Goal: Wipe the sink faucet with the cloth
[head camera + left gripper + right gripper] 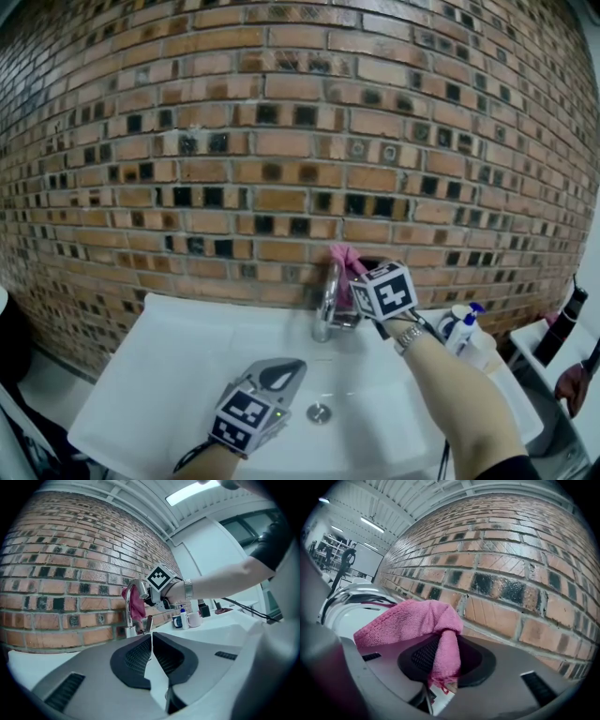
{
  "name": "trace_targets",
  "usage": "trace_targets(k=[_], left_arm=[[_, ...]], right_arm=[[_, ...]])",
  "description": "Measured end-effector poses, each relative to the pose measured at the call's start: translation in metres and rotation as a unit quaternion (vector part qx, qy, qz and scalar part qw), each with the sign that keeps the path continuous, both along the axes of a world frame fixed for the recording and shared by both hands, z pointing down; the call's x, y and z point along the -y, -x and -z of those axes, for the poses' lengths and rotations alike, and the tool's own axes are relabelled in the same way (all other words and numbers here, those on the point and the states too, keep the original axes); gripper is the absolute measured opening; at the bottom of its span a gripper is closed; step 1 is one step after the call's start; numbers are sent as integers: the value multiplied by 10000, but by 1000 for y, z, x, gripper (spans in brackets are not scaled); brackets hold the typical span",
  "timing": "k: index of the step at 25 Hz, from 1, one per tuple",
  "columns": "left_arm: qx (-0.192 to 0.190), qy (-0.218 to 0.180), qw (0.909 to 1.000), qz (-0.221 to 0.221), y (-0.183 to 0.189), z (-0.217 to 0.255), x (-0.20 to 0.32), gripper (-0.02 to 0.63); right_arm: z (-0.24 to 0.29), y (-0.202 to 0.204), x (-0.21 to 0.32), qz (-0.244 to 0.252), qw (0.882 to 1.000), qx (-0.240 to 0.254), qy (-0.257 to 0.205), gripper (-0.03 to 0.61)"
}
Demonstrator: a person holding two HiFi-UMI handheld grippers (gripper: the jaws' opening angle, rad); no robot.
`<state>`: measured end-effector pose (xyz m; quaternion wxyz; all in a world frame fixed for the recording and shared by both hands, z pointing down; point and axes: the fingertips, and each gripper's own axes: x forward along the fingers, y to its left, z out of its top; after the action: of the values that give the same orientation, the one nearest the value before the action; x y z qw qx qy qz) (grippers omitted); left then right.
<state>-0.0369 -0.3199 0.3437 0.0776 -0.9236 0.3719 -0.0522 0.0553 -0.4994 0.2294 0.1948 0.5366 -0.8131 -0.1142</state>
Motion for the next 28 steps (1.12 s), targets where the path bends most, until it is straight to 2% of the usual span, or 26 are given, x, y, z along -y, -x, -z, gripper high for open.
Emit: trace_targets(k=[12, 28], left_arm=[[6, 21, 10000, -19, -2, 1, -1, 17], [-27, 4, 10000, -26, -3, 2, -1, 17]], right_arm=[[-21, 2, 5, 193, 9981, -459, 369, 86], [-42, 6, -4, 314, 9912, -1136, 604, 80]])
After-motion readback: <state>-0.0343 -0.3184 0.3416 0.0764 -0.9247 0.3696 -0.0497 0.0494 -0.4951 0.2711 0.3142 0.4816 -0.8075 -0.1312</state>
